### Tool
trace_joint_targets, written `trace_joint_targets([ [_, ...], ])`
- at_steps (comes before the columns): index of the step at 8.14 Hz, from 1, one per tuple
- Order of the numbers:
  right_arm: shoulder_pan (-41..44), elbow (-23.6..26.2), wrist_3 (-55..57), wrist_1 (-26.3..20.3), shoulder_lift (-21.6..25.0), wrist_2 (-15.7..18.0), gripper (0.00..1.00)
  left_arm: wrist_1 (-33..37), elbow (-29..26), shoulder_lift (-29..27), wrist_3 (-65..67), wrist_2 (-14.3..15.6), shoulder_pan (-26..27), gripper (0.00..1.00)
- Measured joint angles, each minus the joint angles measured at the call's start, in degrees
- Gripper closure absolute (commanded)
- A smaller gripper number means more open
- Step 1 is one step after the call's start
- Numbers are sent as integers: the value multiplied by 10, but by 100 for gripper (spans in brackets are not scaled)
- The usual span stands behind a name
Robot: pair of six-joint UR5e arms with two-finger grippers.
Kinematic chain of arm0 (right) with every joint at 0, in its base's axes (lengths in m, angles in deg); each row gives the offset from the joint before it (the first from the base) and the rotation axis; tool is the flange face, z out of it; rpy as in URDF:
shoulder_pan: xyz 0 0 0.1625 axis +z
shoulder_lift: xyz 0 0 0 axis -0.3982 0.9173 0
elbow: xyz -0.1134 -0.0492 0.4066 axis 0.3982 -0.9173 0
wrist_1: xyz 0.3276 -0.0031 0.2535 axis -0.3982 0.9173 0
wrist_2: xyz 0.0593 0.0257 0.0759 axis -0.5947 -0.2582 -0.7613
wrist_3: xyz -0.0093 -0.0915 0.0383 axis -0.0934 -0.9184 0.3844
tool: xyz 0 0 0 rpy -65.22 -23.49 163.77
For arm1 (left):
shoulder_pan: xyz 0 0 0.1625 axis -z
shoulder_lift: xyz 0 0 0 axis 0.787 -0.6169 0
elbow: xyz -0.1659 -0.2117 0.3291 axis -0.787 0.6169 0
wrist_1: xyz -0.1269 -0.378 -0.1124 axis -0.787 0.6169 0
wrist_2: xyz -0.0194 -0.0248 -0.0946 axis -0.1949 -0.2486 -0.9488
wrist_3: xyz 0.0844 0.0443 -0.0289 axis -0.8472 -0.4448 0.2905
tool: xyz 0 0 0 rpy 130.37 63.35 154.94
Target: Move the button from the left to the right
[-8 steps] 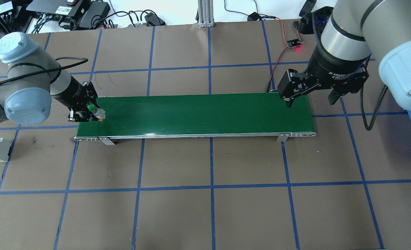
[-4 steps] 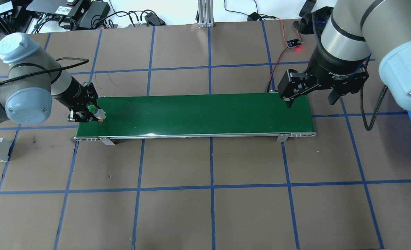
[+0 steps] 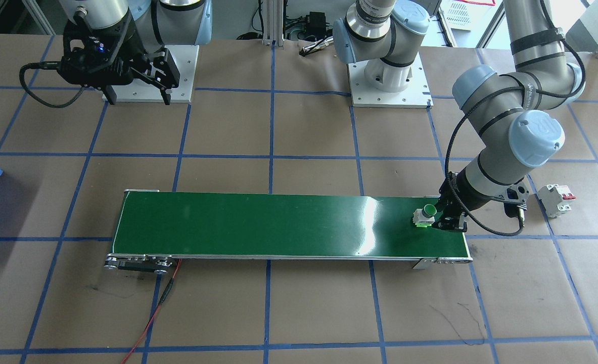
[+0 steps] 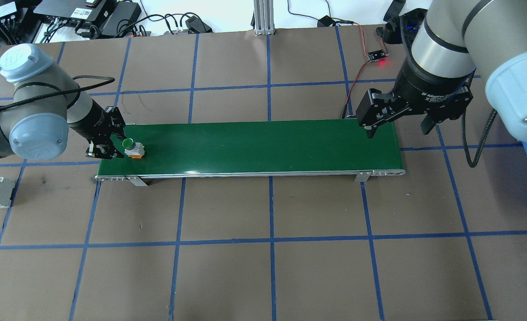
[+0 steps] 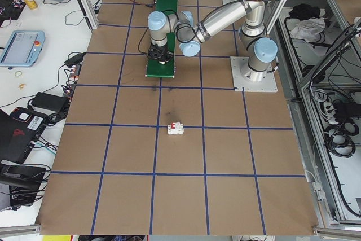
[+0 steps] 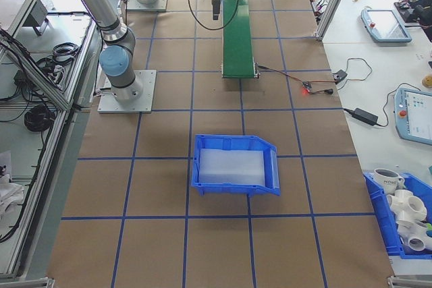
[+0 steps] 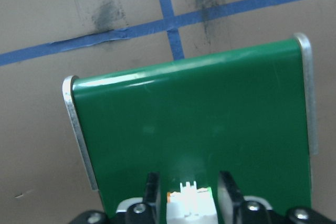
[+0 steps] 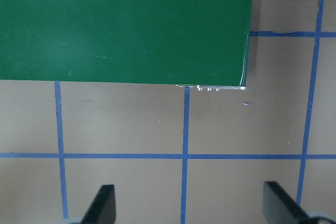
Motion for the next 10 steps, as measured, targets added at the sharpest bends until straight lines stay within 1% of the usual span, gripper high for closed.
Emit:
trace_joint_targets([
  [3,0,0,1,0,-1,-1,0,-2,0,0,0,11,0,0],
  [5,0,0,0,1,-5,-4,0,-1,-1,0,-1,13,0,17],
  [6,0,0,1,4,-15,-6,0,2,-2,4,-15,16,0,16],
  [8,0,3,1,12,-34,-8,0,10,-3,19,-125,28,3,2],
  [9,0,12,1,29,-47,-7,0,19,-7,30,-172,32,5,1],
  [10,0,29,1,65,-63,-7,0,39,-17,45,-213,33,9,0],
])
